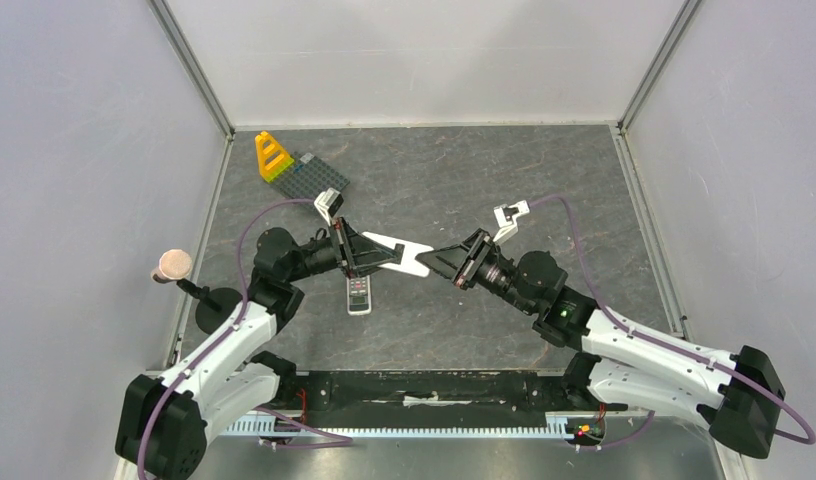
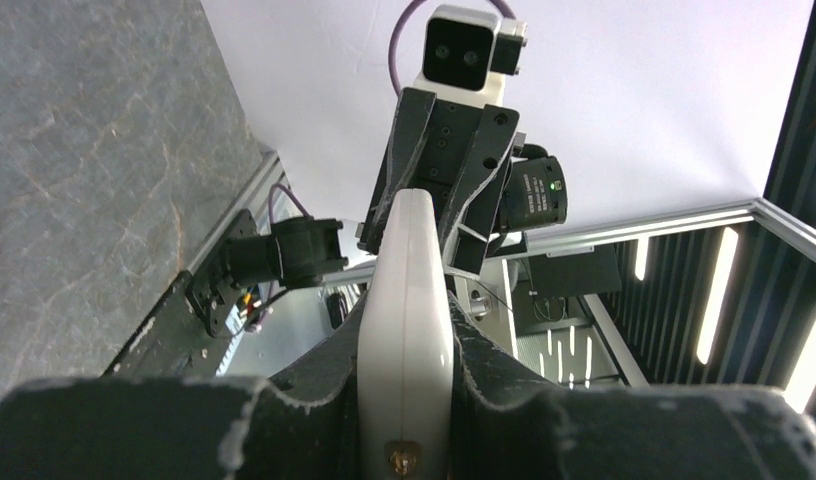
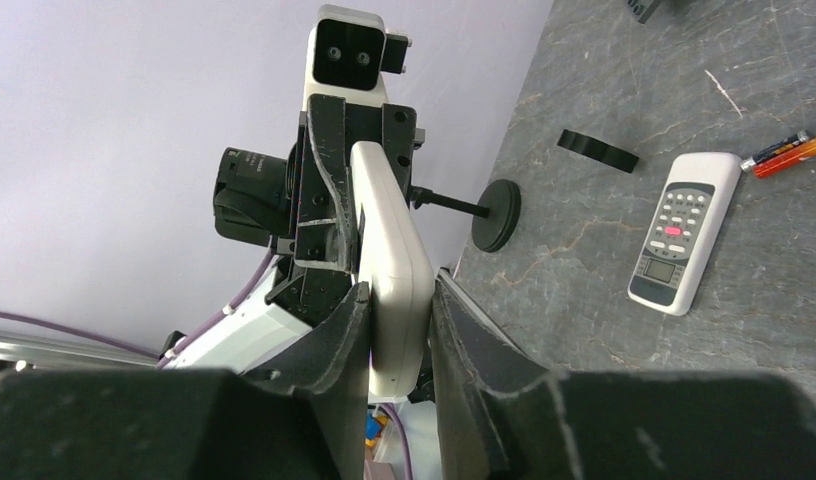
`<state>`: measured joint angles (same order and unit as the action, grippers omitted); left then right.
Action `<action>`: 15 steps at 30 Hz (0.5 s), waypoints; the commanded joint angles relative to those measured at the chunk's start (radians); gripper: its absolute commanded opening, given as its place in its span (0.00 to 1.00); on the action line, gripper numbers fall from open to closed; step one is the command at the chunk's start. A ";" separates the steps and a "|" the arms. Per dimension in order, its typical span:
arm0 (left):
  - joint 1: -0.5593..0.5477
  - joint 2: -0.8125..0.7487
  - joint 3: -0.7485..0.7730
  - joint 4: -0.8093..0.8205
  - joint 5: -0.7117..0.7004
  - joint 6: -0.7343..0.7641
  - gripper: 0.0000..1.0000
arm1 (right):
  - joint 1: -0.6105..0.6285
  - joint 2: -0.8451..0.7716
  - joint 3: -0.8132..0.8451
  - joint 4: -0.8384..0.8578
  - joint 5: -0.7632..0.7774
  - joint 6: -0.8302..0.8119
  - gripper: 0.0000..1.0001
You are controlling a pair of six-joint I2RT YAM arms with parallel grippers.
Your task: Load the batteries into the remote control
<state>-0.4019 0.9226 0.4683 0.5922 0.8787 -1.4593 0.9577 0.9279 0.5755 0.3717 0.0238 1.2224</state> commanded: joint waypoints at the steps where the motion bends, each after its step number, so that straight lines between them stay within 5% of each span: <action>1: -0.056 -0.008 0.054 -0.028 0.060 0.052 0.02 | 0.028 0.036 0.024 -0.107 -0.085 -0.051 0.38; 11: -0.055 0.008 0.095 -0.166 0.041 0.172 0.02 | -0.055 -0.102 0.029 -0.213 -0.176 -0.125 0.84; 15: -0.055 0.015 0.092 -0.167 0.061 0.190 0.02 | -0.069 -0.126 0.060 -0.260 -0.218 -0.177 0.91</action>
<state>-0.4557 0.9314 0.5190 0.4156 0.8989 -1.3563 0.8993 0.8314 0.5804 0.1654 -0.1234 1.1240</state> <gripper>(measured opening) 0.283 0.877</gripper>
